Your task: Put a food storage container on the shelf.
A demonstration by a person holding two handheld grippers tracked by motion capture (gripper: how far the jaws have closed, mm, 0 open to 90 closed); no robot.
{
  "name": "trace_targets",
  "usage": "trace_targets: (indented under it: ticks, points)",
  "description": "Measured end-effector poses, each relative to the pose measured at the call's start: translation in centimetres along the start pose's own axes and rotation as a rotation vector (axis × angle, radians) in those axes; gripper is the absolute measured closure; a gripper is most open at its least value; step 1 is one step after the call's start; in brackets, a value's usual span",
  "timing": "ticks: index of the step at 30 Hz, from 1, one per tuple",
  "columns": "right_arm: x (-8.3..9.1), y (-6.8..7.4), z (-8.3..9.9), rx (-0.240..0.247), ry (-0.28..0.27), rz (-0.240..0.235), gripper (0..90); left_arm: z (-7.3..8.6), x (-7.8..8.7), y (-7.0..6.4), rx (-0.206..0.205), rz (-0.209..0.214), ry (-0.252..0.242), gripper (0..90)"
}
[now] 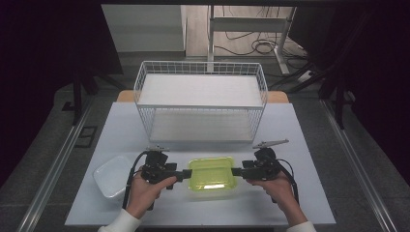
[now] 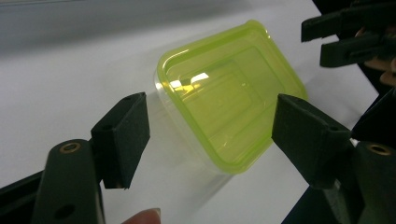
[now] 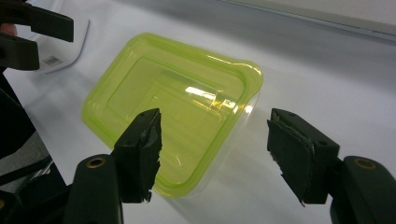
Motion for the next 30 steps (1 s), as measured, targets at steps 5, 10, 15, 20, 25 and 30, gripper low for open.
trace_targets:
  ticks: [5,10,15,20,25,30]
  points:
    - [-0.2,0.1,0.0,0.0,0.004,0.001,36.3,0.0,-1.1,0.4,0.046,0.0,0.017,27.9]
    - [-0.2,-0.2,0.2,-0.014,0.011,0.01,36.7,0.3,-2.1,0.9,0.083,0.018,0.048,30.7]
    - [-0.2,-0.5,0.5,-0.041,0.008,0.015,37.1,0.3,-2.6,1.0,0.101,0.02,0.053,33.2]
    - [-0.9,-0.6,1.0,-0.055,0.025,0.006,38.7,0.4,-3.7,1.4,0.138,0.03,0.079,36.5]
    - [-1.4,-0.6,1.3,-0.078,0.024,-0.015,40.3,0.5,-4.2,1.7,0.164,0.037,0.085,40.2]
    - [-2.1,-0.9,1.7,-0.138,0.012,-0.054,44.6,0.8,-4.7,2.2,0.192,0.051,0.1,47.7]
Point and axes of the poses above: each handheld gripper's, and its own axes: x roughly backward along the jaws, z roughly out of its underside, y roughly to its left, the point moved 8 cm from there along -x, roughly forward along the jaws, and after that the axes turned 14 degrees about x, right-handed, at the moved point
